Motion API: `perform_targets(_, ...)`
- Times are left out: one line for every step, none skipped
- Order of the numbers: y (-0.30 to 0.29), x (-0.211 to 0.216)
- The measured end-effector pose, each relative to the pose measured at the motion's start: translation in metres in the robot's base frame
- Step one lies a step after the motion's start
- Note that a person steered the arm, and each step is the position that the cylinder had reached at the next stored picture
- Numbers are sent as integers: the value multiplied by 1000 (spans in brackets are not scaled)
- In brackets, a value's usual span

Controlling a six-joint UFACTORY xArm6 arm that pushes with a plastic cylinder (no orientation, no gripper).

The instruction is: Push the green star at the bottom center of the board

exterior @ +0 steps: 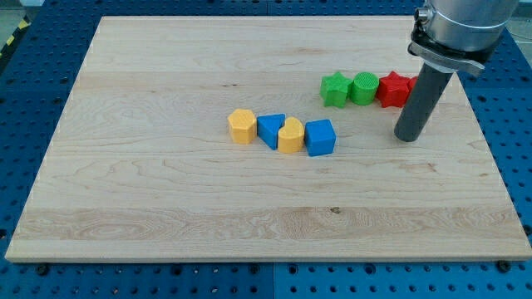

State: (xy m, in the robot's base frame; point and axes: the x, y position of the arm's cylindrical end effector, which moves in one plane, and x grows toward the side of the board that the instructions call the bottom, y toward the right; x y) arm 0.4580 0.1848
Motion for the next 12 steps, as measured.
perform_targets(-9, -14)
perform_targets(-29, -26)
perform_targets(-49, -33)
perform_targets(-76, -35)
perform_targets(-114, -37)
perform_targets(-138, -67)
perform_targets(-136, -98)
perform_targets(-107, -103)
perform_targets(-73, -84)
perform_targets(-38, -48)
perform_targets(-21, -24)
perform_targets(-41, -31)
